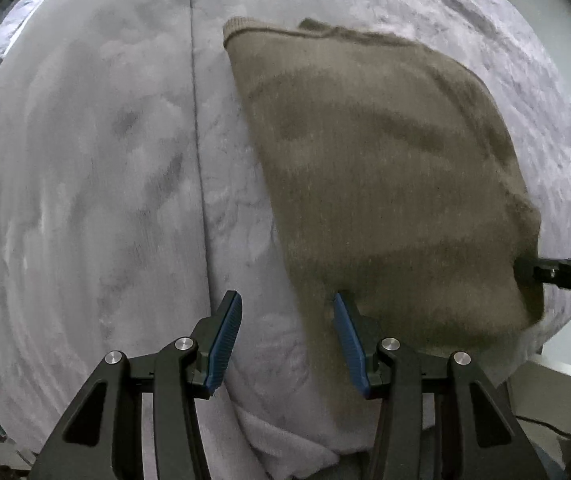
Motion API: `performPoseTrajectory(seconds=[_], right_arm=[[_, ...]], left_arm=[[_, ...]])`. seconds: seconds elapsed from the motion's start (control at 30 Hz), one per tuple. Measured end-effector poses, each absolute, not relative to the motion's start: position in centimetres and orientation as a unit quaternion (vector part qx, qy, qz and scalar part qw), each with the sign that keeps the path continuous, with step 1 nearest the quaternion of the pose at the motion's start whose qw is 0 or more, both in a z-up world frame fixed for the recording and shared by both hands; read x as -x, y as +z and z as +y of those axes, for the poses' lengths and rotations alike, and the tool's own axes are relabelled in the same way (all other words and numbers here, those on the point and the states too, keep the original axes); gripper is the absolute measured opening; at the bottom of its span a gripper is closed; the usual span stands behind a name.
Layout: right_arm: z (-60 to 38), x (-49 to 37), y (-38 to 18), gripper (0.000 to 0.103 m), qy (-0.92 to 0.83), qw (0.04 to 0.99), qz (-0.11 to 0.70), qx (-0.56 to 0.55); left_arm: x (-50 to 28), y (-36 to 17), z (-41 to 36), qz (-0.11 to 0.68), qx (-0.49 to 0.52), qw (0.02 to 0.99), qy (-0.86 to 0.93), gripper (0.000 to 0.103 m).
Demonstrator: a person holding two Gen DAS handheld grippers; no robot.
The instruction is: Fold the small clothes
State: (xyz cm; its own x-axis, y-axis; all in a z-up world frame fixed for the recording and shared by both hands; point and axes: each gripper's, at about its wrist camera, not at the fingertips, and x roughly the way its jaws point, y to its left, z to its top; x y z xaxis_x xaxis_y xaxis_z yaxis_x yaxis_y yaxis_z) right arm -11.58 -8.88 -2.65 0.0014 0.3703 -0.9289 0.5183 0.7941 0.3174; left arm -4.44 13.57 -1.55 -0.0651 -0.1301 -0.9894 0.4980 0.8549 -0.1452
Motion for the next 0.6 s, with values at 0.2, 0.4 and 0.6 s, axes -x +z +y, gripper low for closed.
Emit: performPoseTrajectory(seconds=[0.2, 0.4, 0.6], right_arm=[[-8.2, 11.9, -2.1, 0.011, -0.073, 0.635, 0.712, -0.292], [-6.9, 13.2, -3.1, 0.011, -0.085, 0.627, 0.732, -0.254], [-6.7, 14.0, -3.3, 0.011, -0.087, 0.623, 0.735, -0.255]], left_arm=[[6.0, -2.6, 14.0, 0.718, -0.122, 0.638, -0.249, 0.05], [6.8, -3.7, 14.4, 0.733, -0.102, 0.624, -0.251, 0.05], [6.9, -3.8, 14.7, 0.733, -0.101, 0.624, -0.25, 0.05]])
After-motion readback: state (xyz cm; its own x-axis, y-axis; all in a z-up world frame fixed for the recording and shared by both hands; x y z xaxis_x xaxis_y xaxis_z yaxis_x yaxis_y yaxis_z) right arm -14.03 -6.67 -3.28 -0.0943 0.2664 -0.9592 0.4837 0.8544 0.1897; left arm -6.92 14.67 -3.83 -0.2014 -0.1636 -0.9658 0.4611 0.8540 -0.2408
